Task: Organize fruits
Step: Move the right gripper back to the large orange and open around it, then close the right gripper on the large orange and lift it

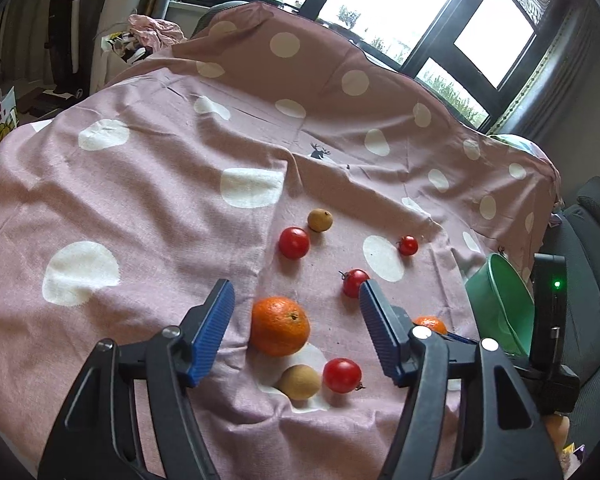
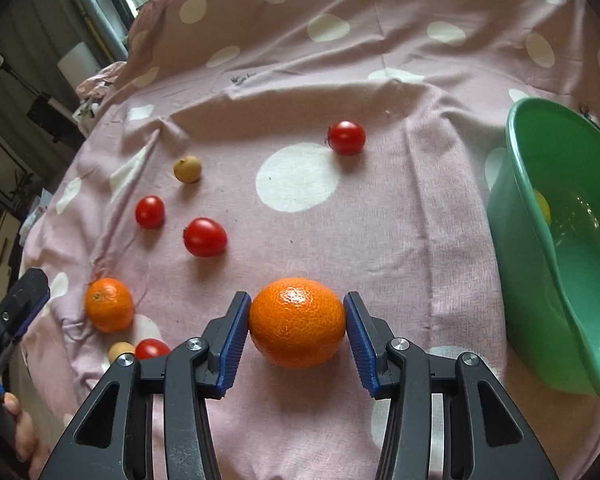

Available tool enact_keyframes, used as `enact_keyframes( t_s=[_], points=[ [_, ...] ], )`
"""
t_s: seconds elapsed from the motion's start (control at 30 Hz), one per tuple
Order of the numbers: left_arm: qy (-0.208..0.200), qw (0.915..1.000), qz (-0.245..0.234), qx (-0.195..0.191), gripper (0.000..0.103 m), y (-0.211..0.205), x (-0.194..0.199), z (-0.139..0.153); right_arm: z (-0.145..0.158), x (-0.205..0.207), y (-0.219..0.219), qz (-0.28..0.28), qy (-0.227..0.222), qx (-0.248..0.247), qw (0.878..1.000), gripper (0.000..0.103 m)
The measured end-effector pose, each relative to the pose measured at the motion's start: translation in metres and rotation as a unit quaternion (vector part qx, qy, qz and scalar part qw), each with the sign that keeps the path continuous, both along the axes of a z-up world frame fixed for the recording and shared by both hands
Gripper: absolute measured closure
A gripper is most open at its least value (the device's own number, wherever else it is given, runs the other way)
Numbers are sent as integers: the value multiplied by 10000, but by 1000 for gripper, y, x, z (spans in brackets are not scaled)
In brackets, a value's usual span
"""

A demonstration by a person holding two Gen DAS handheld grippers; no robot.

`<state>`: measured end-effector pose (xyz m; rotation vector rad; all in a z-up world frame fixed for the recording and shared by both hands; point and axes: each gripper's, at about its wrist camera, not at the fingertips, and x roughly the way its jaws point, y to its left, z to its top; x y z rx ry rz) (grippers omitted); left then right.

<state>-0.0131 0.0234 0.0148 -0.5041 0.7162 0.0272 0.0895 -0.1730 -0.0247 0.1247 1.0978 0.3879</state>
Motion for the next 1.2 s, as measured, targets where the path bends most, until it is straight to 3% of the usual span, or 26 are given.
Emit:
enact_keyframes(
  t_s=[0.1,0.33,0.53,0.77,0.93,1.2],
  points=[
    [-40,9999,-127,-104,43,-9,5,3,1,2,-4,82,111,126,9998,55],
    [-39,9970,-724,-278,49,-46,25,8,25,2,-42,-252,-141,928,9953,49],
    [307,9857,-1606,-405,61,-94,47,-14,29,4,-62,-317,-12,1885,9816,50],
    [537,9815,-1821,-235,62,-118,59,-32,12,10,-43,-215,375,1635,9856,54],
    [573,9798,-1877,-373,60,-117,62,-37,0,13,-34,-177,511,1442,9881,55],
    [576,9788,-1922,-415,59,-118,61,-40,-13,17,-37,-207,760,1593,9841,56]
  ],
)
